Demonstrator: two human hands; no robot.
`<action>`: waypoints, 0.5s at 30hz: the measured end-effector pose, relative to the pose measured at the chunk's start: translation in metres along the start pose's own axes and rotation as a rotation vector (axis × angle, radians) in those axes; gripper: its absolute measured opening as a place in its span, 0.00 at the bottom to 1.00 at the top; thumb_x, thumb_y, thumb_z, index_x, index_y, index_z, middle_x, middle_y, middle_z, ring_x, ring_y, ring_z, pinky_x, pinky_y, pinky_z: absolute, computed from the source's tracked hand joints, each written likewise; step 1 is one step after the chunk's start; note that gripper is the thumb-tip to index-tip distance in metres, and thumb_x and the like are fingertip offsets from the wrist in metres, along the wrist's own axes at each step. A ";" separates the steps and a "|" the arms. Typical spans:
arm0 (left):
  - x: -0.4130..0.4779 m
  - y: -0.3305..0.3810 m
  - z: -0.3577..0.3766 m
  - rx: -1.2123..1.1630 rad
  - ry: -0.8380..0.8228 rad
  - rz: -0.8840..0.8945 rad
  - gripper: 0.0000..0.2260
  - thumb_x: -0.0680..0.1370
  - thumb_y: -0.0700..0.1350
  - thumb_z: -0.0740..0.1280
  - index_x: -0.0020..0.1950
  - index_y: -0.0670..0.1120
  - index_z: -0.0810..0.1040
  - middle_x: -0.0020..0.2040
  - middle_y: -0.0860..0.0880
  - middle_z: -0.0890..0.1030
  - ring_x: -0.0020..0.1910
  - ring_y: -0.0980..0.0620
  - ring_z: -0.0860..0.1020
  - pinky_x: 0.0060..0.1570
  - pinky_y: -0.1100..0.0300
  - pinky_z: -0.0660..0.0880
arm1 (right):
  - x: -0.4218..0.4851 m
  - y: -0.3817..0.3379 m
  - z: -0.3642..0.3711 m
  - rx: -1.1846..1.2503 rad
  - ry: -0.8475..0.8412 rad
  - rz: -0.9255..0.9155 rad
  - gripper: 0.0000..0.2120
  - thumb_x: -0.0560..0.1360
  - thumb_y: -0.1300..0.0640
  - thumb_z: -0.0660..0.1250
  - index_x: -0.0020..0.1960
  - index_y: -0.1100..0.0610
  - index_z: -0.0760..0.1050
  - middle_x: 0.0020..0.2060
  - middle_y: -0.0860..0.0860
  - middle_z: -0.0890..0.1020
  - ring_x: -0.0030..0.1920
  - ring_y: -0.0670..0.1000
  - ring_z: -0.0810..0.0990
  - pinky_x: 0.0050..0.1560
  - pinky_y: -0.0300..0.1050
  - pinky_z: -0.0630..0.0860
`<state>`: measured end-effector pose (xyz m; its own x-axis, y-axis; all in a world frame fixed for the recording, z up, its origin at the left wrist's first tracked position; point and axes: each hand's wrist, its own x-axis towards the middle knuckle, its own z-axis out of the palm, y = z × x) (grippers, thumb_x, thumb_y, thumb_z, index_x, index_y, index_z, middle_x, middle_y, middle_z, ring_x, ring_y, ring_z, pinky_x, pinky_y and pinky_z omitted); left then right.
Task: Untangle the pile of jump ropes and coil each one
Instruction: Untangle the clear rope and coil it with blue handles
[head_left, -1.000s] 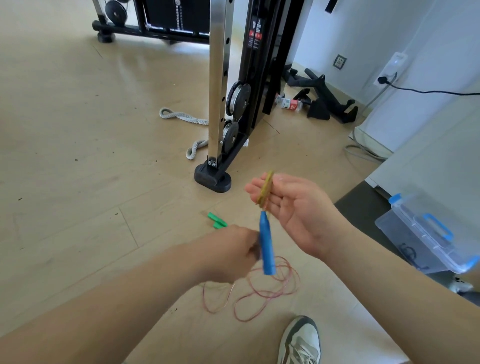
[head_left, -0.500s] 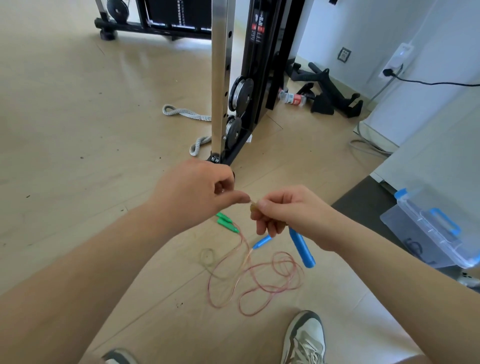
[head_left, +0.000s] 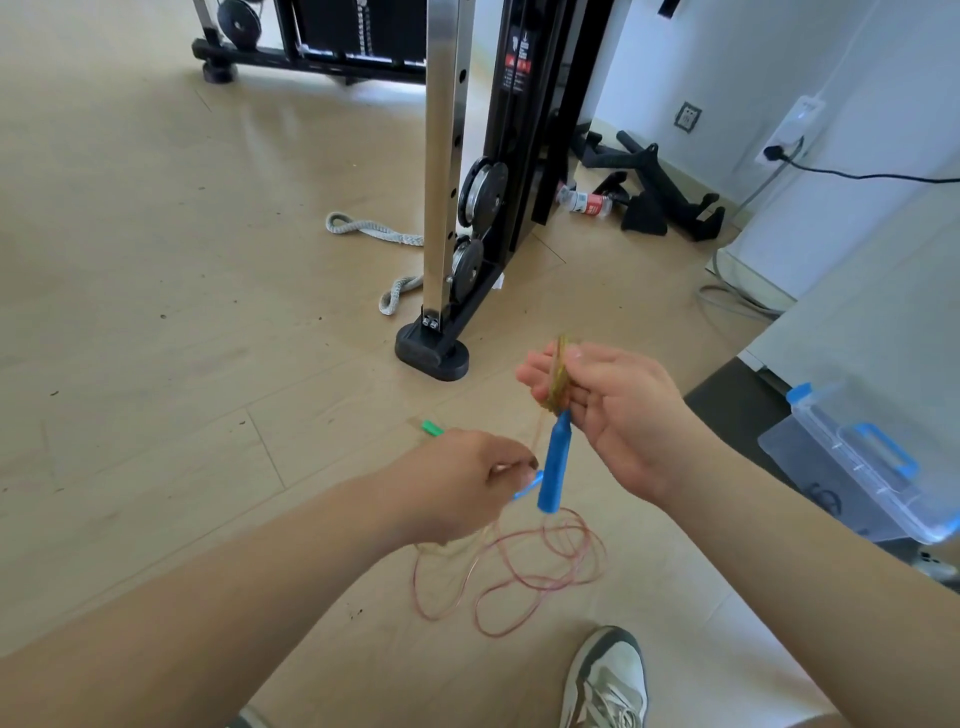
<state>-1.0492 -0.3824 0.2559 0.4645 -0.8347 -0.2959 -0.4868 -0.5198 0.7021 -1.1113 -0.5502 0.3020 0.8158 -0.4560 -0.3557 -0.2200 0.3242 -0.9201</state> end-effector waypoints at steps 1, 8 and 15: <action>-0.001 0.003 0.001 0.008 -0.032 0.033 0.14 0.85 0.52 0.60 0.50 0.45 0.79 0.36 0.51 0.77 0.29 0.57 0.70 0.33 0.64 0.70 | 0.001 0.003 -0.003 -0.241 0.050 -0.062 0.09 0.84 0.59 0.63 0.57 0.63 0.79 0.53 0.59 0.86 0.55 0.59 0.86 0.63 0.54 0.80; 0.001 0.005 -0.041 0.041 0.294 0.166 0.06 0.80 0.52 0.68 0.46 0.53 0.82 0.31 0.55 0.77 0.30 0.59 0.74 0.33 0.63 0.69 | -0.002 0.012 -0.012 -1.095 -0.174 -0.185 0.16 0.84 0.49 0.59 0.48 0.59 0.79 0.40 0.52 0.84 0.43 0.47 0.83 0.51 0.53 0.78; 0.005 -0.022 -0.047 0.008 0.354 0.065 0.08 0.83 0.53 0.64 0.51 0.54 0.81 0.34 0.52 0.77 0.34 0.57 0.74 0.37 0.60 0.70 | -0.013 -0.002 0.002 -0.315 -0.292 0.051 0.12 0.84 0.57 0.63 0.50 0.65 0.80 0.42 0.61 0.86 0.36 0.52 0.78 0.40 0.42 0.74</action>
<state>-1.0010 -0.3669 0.2695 0.6596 -0.7516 -0.0069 -0.5287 -0.4704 0.7065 -1.1202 -0.5429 0.3085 0.9068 -0.1776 -0.3823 -0.3795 0.0508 -0.9238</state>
